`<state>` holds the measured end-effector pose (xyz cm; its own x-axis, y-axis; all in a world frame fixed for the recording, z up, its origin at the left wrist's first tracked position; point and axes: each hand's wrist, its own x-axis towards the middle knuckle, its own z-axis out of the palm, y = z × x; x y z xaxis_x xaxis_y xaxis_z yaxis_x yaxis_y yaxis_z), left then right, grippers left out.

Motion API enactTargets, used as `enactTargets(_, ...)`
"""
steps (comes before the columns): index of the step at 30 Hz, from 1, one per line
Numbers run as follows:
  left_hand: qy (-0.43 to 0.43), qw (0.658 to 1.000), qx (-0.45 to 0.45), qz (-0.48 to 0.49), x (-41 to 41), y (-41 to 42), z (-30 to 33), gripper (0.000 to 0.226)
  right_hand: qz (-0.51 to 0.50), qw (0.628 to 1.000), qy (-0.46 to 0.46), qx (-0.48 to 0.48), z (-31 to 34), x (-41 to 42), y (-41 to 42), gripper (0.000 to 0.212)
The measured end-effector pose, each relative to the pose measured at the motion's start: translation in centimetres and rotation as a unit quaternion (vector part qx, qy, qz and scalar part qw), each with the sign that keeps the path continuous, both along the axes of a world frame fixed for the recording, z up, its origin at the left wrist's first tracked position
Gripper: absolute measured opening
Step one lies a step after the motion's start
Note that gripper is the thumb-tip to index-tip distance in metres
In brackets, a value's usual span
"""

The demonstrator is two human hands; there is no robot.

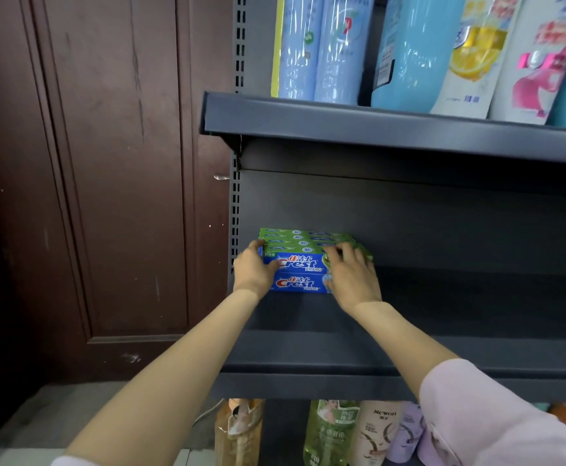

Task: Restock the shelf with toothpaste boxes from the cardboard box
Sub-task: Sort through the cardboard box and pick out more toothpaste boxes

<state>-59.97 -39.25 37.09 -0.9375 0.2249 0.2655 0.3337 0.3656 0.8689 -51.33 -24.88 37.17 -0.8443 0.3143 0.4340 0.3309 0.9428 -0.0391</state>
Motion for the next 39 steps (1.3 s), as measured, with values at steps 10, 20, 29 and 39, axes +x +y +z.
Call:
enactTargets(10,0.129,0.977,-0.154,0.07,4.1,0.4,1.2,0.048,0.045,0.994,-0.008,-0.096,1.5,3.6,-0.2,0.055)
enactTargets(20,0.132,0.966,-0.085,-0.205,19.0,8.5,0.8,0.014,-0.082,0.98,0.05,-0.176,-1.7,22.4,5.7,0.025)
enactTargets(29,0.033,0.881,-0.232,-0.411,33.7,22.6,-13.2,0.016,-0.274,0.918,-0.071,-0.278,-13.9,39.4,14.3,0.024)
enactTargets(39,0.017,0.743,-0.383,-0.548,48.3,35.9,-29.9,0.018,-0.475,0.775,-0.124,-0.398,-31.9,57.5,19.9,0.033)
